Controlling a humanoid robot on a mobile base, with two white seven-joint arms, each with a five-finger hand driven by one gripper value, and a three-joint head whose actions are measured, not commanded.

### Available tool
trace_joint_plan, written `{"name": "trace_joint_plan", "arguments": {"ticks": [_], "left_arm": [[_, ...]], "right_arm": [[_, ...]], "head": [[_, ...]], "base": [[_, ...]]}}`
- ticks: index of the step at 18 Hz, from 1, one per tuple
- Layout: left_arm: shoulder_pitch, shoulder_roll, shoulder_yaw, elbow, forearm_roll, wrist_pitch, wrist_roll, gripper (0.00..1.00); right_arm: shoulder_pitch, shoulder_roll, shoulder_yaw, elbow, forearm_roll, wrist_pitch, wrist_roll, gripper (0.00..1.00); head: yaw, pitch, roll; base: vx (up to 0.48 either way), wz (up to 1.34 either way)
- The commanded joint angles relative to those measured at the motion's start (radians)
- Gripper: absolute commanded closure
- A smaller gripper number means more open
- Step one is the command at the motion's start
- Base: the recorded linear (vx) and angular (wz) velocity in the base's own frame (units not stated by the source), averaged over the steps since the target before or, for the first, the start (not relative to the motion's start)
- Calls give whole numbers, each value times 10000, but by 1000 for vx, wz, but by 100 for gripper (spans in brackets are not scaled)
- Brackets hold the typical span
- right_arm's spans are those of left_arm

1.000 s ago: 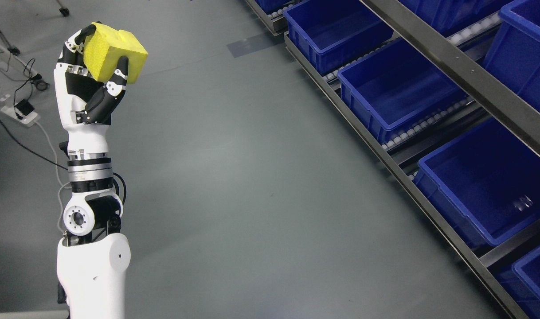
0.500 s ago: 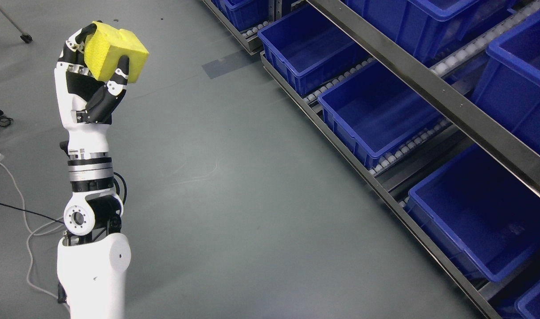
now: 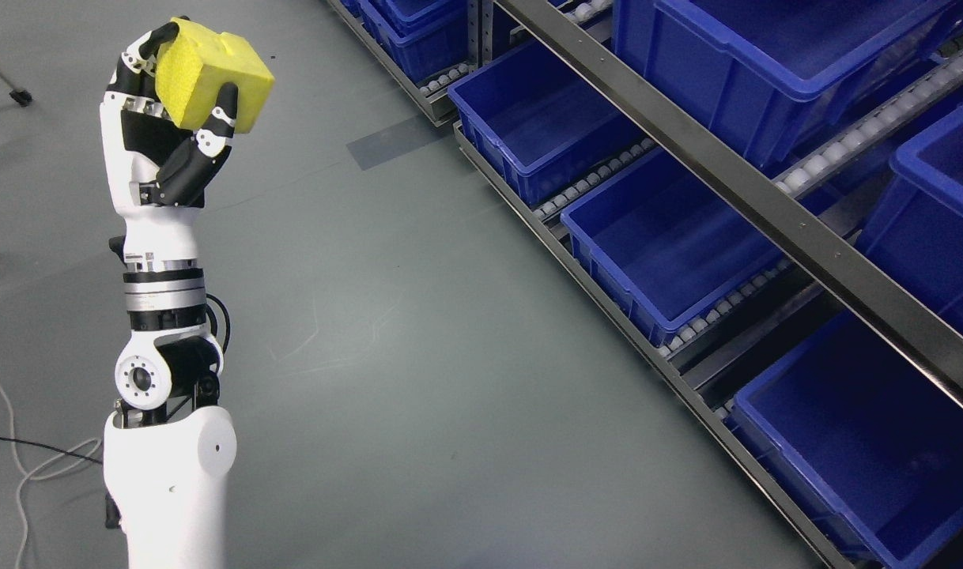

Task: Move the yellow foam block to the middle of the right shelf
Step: 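Extend the left hand over a blue bin on the shelf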

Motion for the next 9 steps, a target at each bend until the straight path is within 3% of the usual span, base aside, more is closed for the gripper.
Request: {"name": "trace_joint_plan", "arguments": {"ticks": [1,9], "left_arm": [[-690,175,-302,-179,-11,266,26,62],[-1104,175,-578,-179,-11,435,26,62]], "right_arm": [[-34,-175,0,-175,0,7,3,0],[-34,-175,0,-175,0,7,3,0]], "head": [[0,0,0],[0,0,0]], "base": [[205,-184],[187,-441]]}}
